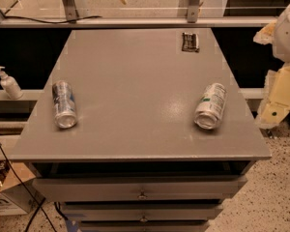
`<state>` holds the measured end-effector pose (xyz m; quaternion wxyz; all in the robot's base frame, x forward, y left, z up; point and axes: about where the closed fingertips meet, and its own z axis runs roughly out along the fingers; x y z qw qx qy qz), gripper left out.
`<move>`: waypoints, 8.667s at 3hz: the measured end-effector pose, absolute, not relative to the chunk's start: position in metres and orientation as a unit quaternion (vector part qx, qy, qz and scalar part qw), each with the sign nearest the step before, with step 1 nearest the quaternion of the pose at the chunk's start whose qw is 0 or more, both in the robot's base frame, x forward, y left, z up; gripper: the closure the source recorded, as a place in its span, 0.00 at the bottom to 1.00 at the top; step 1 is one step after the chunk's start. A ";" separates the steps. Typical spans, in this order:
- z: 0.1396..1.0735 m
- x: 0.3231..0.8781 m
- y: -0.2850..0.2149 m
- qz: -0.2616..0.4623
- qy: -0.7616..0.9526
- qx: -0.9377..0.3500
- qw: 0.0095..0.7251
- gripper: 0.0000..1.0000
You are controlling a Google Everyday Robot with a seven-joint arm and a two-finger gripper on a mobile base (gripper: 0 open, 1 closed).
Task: Move rxbar chocolate near redbull can
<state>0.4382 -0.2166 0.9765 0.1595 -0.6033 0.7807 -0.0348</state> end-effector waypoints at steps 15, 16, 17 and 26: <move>0.916 0.775 -0.121 0.205 0.707 -0.383 0.559 0.00; 0.902 0.799 -0.126 0.189 0.719 -0.350 0.570 0.00; 0.885 0.816 -0.142 0.171 0.739 -0.312 0.572 0.00; 0.838 0.851 -0.167 0.146 0.794 -0.194 0.558 0.87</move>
Offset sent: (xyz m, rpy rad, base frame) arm 0.0346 0.0223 0.0091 0.2484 -0.1214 0.0477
